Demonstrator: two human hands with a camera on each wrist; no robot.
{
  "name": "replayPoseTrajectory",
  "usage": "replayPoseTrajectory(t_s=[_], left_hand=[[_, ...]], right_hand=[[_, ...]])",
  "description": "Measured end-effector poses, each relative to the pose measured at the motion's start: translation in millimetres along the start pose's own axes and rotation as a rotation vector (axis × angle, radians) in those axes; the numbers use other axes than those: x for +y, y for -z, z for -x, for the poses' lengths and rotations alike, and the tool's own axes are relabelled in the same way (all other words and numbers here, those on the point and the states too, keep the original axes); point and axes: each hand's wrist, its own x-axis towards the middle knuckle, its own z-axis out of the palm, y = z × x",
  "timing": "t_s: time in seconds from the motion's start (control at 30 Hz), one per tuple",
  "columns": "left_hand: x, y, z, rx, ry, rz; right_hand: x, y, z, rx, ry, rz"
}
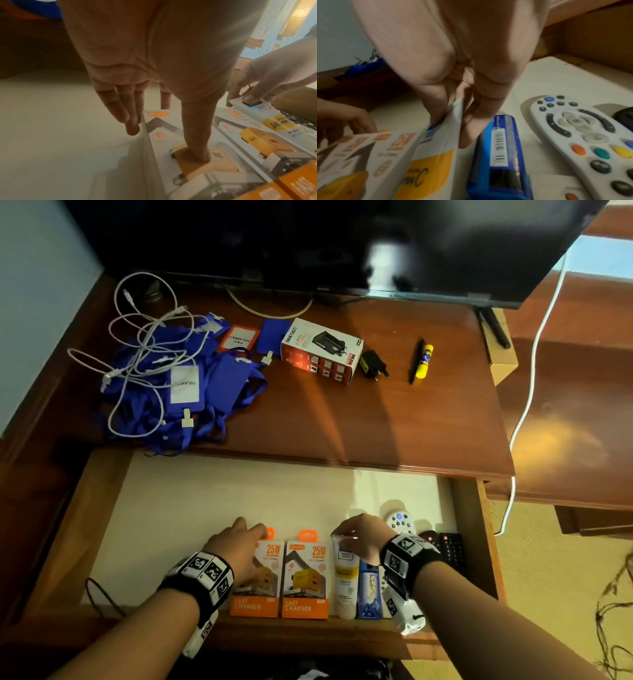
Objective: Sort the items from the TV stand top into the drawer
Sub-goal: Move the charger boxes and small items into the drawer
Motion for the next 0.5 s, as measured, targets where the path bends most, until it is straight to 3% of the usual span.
replayPoseTrajectory(t_s=[0.13, 0.3, 0.5], left_hand=[[5.6, -0.5, -2.9, -0.006, -0.010, 0.064], [11.0, -1.2, -4.1, -0.005, -0.010, 0.059], [14.9, 1.9, -3.0, -0.005, 0.001, 0.036]], right_hand=[[9.4, -8.8, -13.0, 0.019, -0.026, 0.160], [16.4, -24.1, -15.7, 0.061, 0.085, 0.461], [24.4, -27.1, -15.6, 0.078, 0.148, 0.524]])
